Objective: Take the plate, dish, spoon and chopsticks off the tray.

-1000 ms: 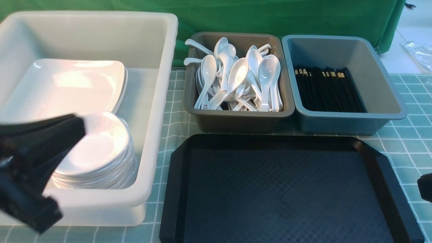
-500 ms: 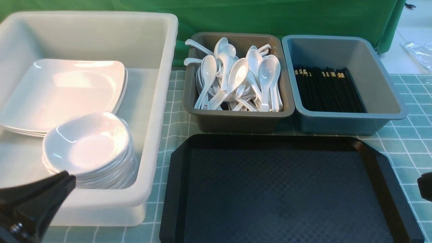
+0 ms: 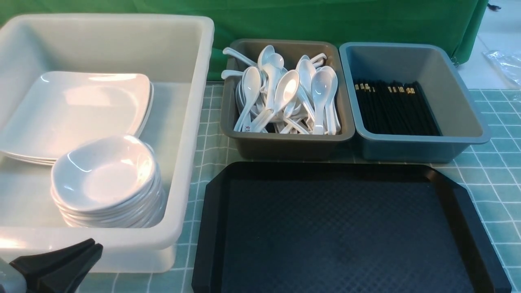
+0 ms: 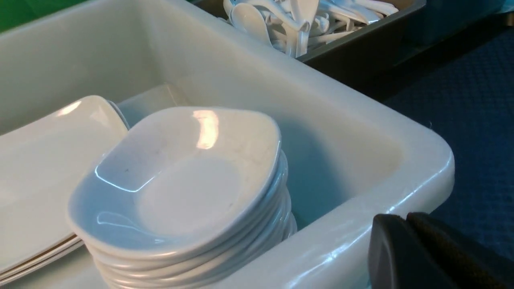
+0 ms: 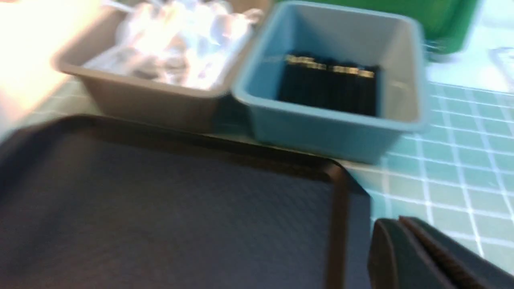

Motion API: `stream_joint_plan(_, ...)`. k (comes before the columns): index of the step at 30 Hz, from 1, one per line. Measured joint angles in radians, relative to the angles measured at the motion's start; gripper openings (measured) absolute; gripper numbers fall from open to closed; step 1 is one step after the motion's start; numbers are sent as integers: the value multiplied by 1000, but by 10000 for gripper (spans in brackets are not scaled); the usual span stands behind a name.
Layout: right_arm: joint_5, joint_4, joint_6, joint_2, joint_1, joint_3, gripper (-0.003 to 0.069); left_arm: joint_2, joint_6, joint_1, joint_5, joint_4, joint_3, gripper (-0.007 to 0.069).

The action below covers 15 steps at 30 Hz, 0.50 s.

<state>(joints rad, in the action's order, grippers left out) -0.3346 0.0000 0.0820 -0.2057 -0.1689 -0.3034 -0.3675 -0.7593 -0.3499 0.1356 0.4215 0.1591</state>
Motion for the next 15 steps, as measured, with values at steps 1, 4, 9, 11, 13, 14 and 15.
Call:
stream_joint_plan(1, 36, 6, 12, 60, 34, 91, 15, 0, 0, 0, 0, 0, 0, 11)
stream_joint_plan(4, 75, 9, 14, 158, 69, 239, 15, 0, -1, 0, -1, 0, 0, 11)
stream_joint_plan(9, 81, 14, 14, 204, 74, 309, 15, 1, -1, 0, -4, -1, -1, 11)
stream_joint_plan(11, 83, 14, 14, 204, 74, 309, 15, 1, -1, 0, -5, -1, -1, 11)
stream_joint_plan(13, 84, 15, 14, 204, 74, 309, 18, 1, -1, 0, -4, -1, -1, 11)
stream_joint_plan(14, 85, 16, 14, 204, 74, 309, 18, 1, -1, 0, -4, -1, -1, 11)
stream_joint_plan(15, 85, 16, 14, 204, 74, 309, 19, 1, -1, 0, -4, -1, -1, 11)
